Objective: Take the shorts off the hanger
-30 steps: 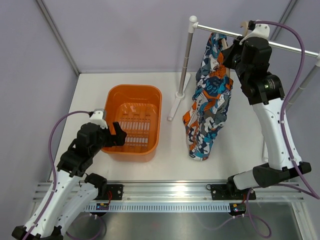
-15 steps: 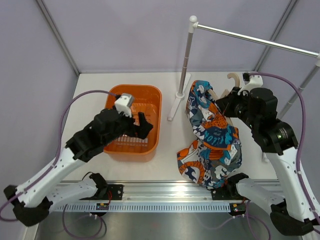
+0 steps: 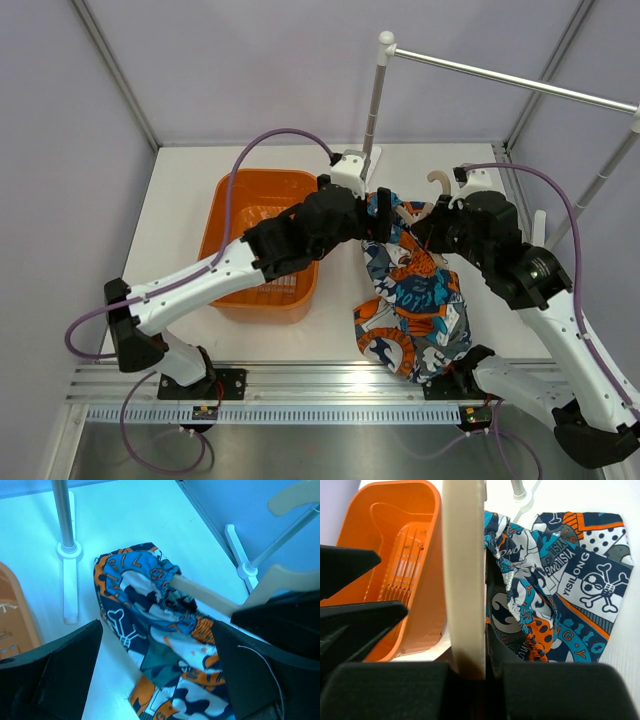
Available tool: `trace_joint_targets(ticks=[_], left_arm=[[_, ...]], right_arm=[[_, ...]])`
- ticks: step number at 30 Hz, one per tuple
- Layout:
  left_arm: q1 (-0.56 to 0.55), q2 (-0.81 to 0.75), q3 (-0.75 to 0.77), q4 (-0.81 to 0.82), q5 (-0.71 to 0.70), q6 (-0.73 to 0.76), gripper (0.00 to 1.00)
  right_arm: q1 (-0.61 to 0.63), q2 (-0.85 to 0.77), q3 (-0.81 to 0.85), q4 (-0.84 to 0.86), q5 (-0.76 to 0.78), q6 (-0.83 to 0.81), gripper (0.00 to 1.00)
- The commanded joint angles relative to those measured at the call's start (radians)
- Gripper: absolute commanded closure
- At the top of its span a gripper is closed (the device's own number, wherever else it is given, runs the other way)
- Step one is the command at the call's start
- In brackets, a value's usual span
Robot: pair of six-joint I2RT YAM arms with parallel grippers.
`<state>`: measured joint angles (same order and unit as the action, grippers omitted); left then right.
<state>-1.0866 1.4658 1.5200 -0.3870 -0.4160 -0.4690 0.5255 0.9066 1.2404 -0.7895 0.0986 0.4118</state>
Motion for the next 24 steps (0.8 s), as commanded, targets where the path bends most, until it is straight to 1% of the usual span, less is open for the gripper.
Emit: trace_joint_targets(ticks=[1,5,8,15,18,22,23,24], left_arm=[[-0.004,0.085,0.101,0.071,-0.095,-0.020,0.05],[-0.006,0.131,0.127,0.066,-0.099,-0.014,0.06],[-0.004,0.168,0.158,0.033,-0.118,-0.017,0.09],[-0.001,0.232,0.176,0.042,-0.138,-0.013,0.12],[0.008,0.263,0.195,0.016,-0.129,-0.023,0.16],[0.017,0.284,0.183,0.031,-0.116,-0.040,0.18],[0.019,0.287,0.184,0.028,-0.113,-0.043,0.20],[0.024,0.292,0.186,0.028,-0.107,-0.043,0.23]], right_arm=[[0.019,0.008,0.027,0.053,0.075,0.015,1.00],[0.021,0.023,0.051,0.049,0.084,0.002,1.00],[0.021,0.034,0.062,0.047,0.078,0.001,1.00],[0.031,0.043,0.077,0.046,0.061,0.004,1.00],[0.033,0.038,0.077,0.042,0.069,0.005,1.00],[0.031,0.032,0.080,0.038,0.075,0.001,1.00],[0.031,0.031,0.086,0.035,0.072,-0.001,1.00],[0.031,0.034,0.090,0.032,0.072,-0.001,1.00]])
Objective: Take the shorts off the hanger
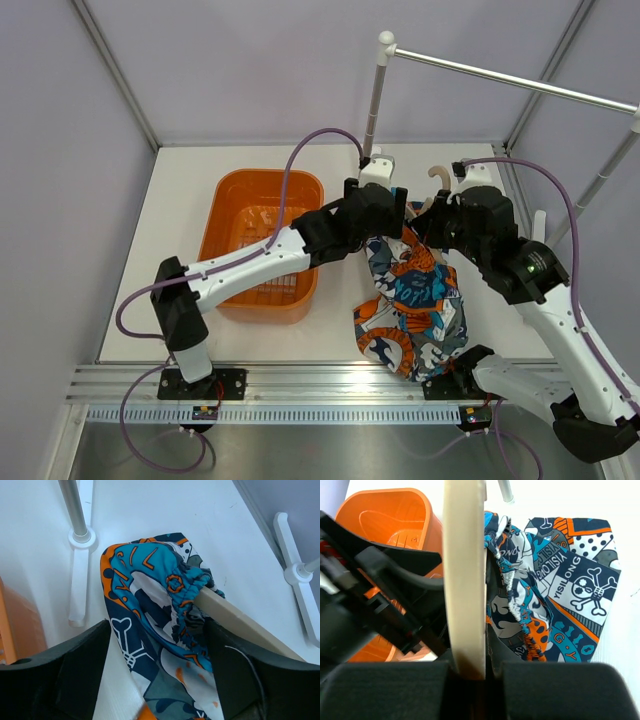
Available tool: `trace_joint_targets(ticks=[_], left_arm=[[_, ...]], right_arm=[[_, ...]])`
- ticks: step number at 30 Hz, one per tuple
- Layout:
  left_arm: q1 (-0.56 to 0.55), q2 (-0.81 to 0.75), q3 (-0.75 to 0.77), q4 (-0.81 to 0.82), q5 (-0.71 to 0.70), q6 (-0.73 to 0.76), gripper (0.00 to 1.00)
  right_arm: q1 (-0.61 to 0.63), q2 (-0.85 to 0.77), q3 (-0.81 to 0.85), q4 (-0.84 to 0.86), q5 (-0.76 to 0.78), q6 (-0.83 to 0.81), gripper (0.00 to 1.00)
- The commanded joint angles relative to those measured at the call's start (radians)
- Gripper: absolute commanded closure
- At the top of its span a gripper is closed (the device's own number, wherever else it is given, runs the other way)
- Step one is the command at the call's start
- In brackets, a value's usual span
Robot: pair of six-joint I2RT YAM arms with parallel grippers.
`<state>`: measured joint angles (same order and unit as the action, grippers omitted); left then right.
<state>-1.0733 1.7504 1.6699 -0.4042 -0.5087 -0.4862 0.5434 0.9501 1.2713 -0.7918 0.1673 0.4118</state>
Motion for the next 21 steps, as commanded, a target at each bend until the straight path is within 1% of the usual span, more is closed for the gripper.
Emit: trace_joint_targets(ticks=[1,3,5,6,8,9,10,11,12,15,21], left_arm=[[0.013,0.011,0.037,0.044,-0.010,-0.028,0.26],[0.021,0.018,0.040,0.044,-0.001,-0.031,0.32],[0.024,0.023,0.040,0.051,0.006,-0.031,0.34],[0.027,0.023,0.040,0.053,0.004,-0.029,0.41],[0.035,0.024,0.045,0.064,0.010,-0.023,0.50],[0.041,0.026,0.051,0.064,0.016,-0.014,0.60],[0.047,0.027,0.060,0.061,0.021,-0.009,0.85],[0.053,0.034,0.074,0.054,0.024,-0.003,0.98],[0.070,0.047,0.105,0.048,0.024,0.012,1.00],[0.108,0.073,0.160,0.031,0.021,0.038,1.00],[0.183,0.130,0.208,0.027,0.033,0.043,1.00]], right_arm=[[0.013,-0.010,0.062,0.032,0.001,-0.001,1.00],[0.013,-0.011,0.068,0.031,0.001,-0.002,1.00],[0.013,-0.013,0.074,0.026,0.001,-0.004,1.00],[0.013,-0.013,0.074,0.023,0.001,-0.002,1.00],[0.013,-0.011,0.077,0.016,-0.005,-0.007,1.00],[0.013,-0.011,0.079,0.013,-0.011,-0.005,1.00],[0.013,-0.013,0.079,0.011,-0.017,-0.007,1.00],[0.013,-0.016,0.079,0.005,-0.022,-0.005,1.00],[0.015,-0.019,0.080,0.002,-0.035,-0.005,1.00],[0.013,-0.031,0.086,-0.015,-0.055,-0.008,1.00],[0.015,-0.085,0.111,-0.043,-0.118,-0.028,1.00]])
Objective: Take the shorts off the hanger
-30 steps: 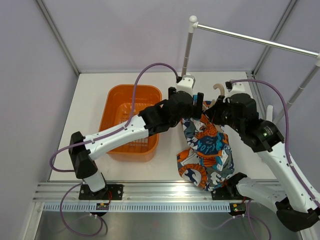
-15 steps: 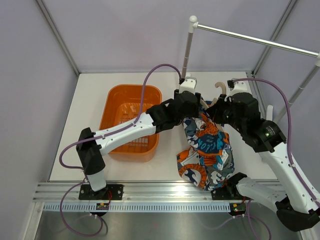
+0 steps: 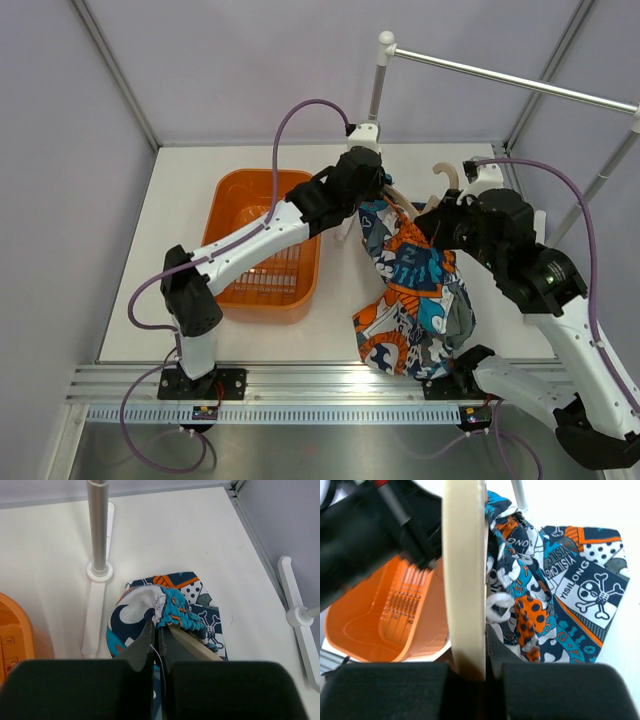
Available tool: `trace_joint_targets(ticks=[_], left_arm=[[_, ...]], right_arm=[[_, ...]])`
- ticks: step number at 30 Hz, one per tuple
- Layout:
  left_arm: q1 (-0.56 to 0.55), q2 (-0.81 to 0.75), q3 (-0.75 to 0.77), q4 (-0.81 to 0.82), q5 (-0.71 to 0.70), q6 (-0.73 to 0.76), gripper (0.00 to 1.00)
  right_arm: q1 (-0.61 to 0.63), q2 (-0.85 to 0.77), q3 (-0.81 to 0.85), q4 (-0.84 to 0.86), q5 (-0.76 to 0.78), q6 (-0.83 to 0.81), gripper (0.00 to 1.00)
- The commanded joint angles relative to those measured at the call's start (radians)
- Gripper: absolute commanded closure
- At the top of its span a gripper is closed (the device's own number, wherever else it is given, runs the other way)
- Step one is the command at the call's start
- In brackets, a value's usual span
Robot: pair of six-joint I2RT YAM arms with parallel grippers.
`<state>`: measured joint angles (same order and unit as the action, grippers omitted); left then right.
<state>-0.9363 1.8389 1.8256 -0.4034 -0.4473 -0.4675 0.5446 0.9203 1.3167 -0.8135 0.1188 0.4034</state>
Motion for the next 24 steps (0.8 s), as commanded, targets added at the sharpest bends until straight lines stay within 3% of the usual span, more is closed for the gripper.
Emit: trace_joint_targets(ticks=[1,11,17,24], left_arm=[[0.056,0.049,0.052,0.025,-0.022,0.023,1.00],[0.113,0.129,0.029,0.057,0.064,0.044,1.00],[0.085,0.014,-0.164,0.161,0.125,0.033,1.00],[0.083,-0.041,-0.233,0.141,0.119,0.085,1.00]], right_arm=[[0.014,-0.061,0.076,-0.023,-0.079,-0.021,1.00],[0.012,-0.124,0.102,-0.050,-0.100,-0.026,1.00],[0.014,-0.115,0.093,-0.013,-0.036,-0.043,1.00],[0.014,-0.120,0.134,0.004,-0.030,-0.043,1.00]])
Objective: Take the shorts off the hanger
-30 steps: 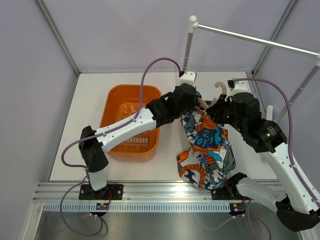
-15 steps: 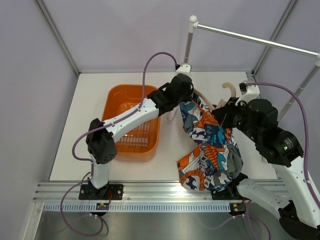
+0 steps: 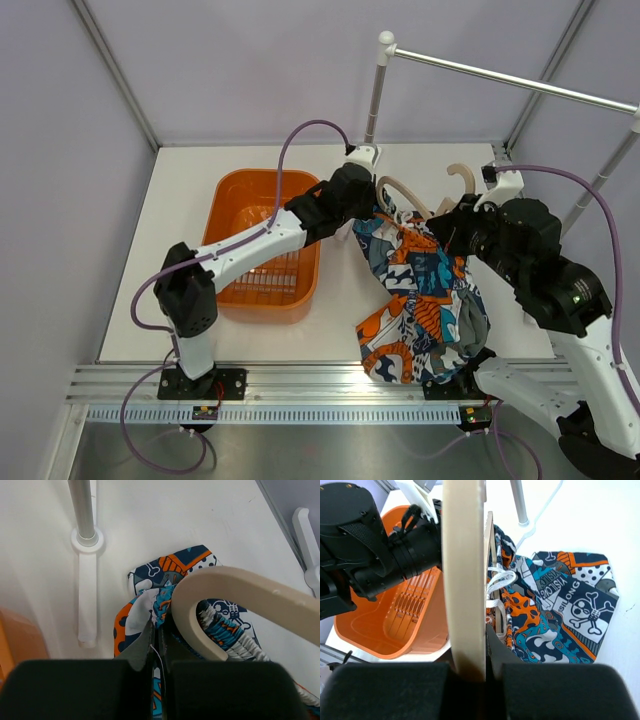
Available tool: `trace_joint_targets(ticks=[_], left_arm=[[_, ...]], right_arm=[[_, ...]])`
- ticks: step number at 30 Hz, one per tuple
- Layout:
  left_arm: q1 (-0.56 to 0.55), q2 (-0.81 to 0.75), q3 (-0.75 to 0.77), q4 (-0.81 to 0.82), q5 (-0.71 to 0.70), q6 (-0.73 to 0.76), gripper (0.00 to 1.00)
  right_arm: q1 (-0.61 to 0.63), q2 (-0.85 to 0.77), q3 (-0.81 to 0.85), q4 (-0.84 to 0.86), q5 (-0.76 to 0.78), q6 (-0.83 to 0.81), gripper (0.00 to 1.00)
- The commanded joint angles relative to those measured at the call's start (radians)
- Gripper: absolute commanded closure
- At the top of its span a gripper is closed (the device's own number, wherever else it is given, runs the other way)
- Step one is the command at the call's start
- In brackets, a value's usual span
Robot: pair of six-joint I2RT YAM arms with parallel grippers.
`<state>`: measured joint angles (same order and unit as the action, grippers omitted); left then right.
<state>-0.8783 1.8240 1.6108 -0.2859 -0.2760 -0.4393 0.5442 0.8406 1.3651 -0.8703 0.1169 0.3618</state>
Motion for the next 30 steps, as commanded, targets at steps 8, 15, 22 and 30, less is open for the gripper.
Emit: trace_joint_targets(ticks=[8,15,22,30], left_arm=[[-0.063,-0.114,-0.107,0.079,0.070,0.099,1.00],[-0.197,-0.258,-0.167,0.094,0.147,0.163,1.00],[-0.446,-0.373,-0.137,-0.002,0.415,0.397,1.00],[-0.602,-0.463,-0.120,-0.140,0.585,0.462,1.00]], right_arm=[[0.014,-0.034,0.054,0.148,0.072,-0.032,1.00],[0.013,-0.006,-0.038,0.292,0.125,-0.046,1.00],[0.014,0.073,-0.073,0.450,0.234,-0.099,1.00],[0.013,0.233,0.029,0.484,0.322,-0.124,1.00]])
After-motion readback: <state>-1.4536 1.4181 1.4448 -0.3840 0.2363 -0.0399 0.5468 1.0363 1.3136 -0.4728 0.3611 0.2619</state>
